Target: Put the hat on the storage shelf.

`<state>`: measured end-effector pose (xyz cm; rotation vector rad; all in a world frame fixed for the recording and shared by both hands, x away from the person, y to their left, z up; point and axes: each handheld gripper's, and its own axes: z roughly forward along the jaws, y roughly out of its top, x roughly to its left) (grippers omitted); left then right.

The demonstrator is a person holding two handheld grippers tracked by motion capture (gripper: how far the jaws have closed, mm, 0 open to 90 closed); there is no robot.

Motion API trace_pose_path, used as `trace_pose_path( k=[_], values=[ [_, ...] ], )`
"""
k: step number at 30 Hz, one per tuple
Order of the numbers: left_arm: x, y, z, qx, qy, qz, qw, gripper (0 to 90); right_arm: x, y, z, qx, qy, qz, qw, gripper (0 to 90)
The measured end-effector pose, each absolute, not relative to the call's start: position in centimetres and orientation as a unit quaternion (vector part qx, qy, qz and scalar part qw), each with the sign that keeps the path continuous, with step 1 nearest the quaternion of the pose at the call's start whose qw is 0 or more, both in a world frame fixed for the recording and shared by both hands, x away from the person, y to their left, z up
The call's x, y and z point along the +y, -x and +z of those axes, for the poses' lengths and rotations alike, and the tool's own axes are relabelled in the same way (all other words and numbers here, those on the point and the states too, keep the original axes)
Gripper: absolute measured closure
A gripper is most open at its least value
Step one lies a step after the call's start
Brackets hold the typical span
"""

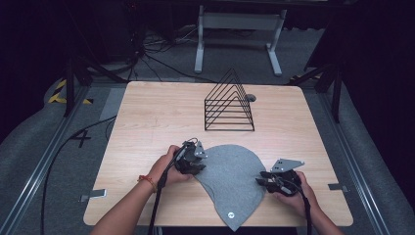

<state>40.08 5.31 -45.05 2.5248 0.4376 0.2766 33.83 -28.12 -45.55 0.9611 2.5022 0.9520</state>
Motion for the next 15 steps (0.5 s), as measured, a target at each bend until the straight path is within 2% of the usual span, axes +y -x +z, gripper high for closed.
trace_pose_path(
  k=[4, 9, 14, 15],
  values=[
    [5.4, -39.3, -45.2, 0.165, -0.939, 0.079, 0.291, 64.6, -28.7, -35.6, -45.5, 0.866, -0.345, 0.322, 0.164, 63.5],
    [4.7, -38.4, -45.3, 0.162, -0.938, 0.078, 0.297, 64.6, -29.1, -37.8, -45.4, 0.864, -0.347, 0.318, 0.176, 63.6],
    [3.4, -37.4, -45.3, 0.144, -0.941, 0.055, 0.302, 64.4, -29.3, -39.8, -45.3, 0.858, -0.364, 0.307, 0.192, 57.0],
    [3.1, -37.1, -45.4, 0.14, -0.941, 0.048, 0.305, 63.1, -29.4, -40.1, -45.4, 0.853, -0.366, 0.307, 0.21, 55.9]
  ],
)
